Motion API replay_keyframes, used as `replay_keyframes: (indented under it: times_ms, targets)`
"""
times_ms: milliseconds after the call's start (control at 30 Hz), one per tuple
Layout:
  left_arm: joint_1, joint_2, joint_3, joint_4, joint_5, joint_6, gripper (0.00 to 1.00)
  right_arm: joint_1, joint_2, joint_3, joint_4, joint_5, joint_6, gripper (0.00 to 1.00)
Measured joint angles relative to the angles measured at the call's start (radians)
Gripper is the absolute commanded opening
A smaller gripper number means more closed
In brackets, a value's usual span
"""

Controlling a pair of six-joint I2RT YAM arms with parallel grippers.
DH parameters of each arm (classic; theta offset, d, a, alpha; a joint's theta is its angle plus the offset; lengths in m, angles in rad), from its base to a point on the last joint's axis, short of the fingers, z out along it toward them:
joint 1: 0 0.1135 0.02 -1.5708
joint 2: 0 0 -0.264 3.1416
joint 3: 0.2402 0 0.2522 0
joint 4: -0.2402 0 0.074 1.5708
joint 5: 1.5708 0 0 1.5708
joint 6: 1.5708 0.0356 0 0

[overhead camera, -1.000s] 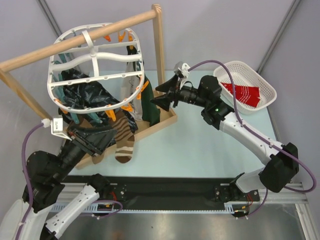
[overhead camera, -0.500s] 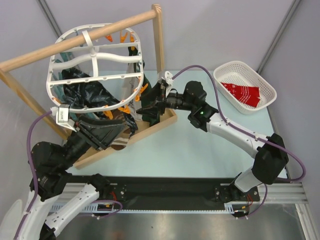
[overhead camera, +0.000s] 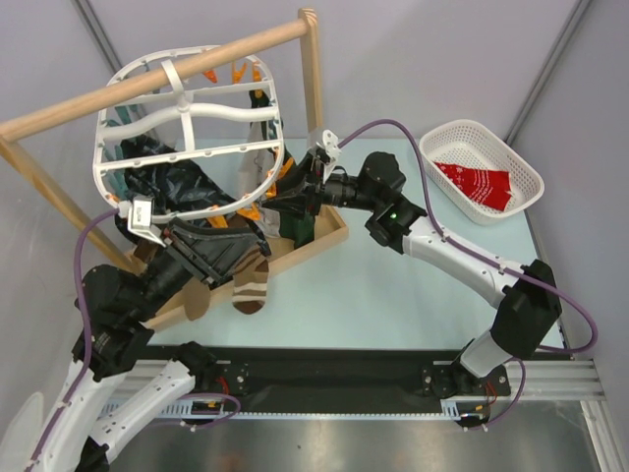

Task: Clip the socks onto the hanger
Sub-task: Open the clamp at the hanger.

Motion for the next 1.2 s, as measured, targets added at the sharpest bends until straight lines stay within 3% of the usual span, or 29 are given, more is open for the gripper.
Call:
replay_keyframes:
  times_ms: [167, 533, 733, 1200]
  targets:
    - [0.0, 0.016, 0.0, 0.011, -0.023, -0.008, 0.6, 0.011, 0.0, 0.0, -0.002, 0.0, 0.004, 0.2]
    - [0.0, 0.052, 0.018, -0.038, -0.059, 0.017, 0.54, 0.1, -0.025, 0.001, -0.082, 0.098, -0.013, 0.06]
    - [0.0, 0.007, 0.044, -0.114, -0.094, 0.082, 0.6, 0.146, -0.046, 0.04, -0.195, 0.169, -0.052, 0.0]
    - [0.0, 0.001, 0.072, -0.165, -0.165, 0.142, 0.56, 0.232, -0.076, 0.114, -0.38, 0.322, -0.188, 0.0]
